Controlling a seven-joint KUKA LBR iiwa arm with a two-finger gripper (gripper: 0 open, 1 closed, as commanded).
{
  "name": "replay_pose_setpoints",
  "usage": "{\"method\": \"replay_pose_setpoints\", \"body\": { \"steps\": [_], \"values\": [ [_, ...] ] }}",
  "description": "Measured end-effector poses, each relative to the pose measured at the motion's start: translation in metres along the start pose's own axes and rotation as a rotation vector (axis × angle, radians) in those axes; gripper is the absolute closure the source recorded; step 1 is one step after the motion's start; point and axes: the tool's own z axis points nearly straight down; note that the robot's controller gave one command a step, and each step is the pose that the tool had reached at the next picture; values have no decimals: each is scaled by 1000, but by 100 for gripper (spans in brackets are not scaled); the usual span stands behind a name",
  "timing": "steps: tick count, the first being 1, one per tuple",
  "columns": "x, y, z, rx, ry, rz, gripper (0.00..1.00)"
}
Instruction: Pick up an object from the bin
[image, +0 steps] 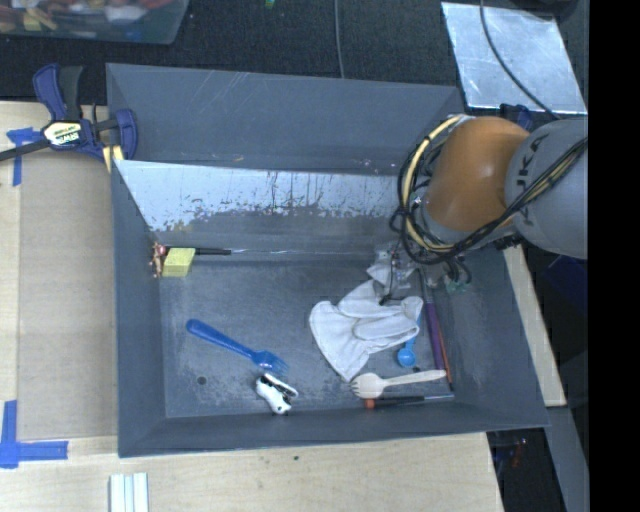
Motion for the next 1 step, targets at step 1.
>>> {"method": "replay_pose_setpoints", "body": {
  "steps": [1],
  "values": [
    [3,1,-14,-2,12,0,100]
  ]
}}
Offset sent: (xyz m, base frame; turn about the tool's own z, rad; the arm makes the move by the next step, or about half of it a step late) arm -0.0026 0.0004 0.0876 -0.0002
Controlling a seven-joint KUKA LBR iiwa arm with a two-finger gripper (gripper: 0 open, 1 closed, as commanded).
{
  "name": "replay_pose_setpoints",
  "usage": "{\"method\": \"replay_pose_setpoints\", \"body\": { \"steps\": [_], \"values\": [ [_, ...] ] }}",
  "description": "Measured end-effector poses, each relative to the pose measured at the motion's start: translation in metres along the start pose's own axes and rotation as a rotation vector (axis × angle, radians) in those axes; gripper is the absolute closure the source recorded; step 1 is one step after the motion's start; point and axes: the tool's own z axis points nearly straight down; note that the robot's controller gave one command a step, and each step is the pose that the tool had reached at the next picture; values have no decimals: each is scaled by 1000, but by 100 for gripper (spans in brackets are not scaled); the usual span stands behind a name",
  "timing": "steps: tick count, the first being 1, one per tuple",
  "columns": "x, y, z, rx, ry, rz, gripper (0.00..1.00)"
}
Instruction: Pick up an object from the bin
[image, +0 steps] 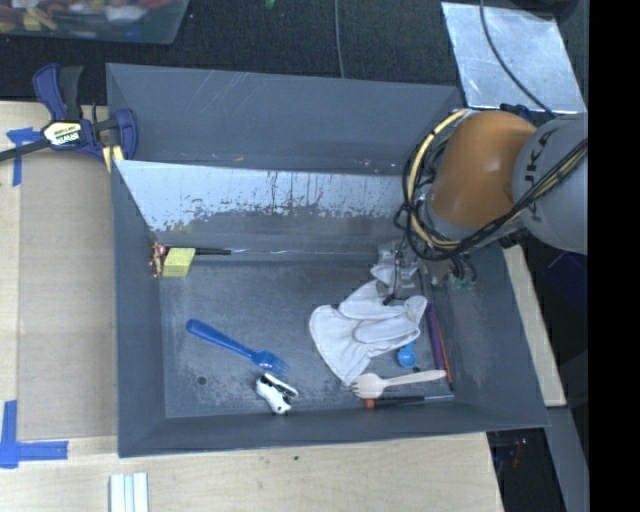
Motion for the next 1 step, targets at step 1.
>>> {"method": "replay_pose_setpoints", "body": {
  "steps": [1],
  "values": [
    [-2,-1,-52,1,-6,1,100]
  ]
}}
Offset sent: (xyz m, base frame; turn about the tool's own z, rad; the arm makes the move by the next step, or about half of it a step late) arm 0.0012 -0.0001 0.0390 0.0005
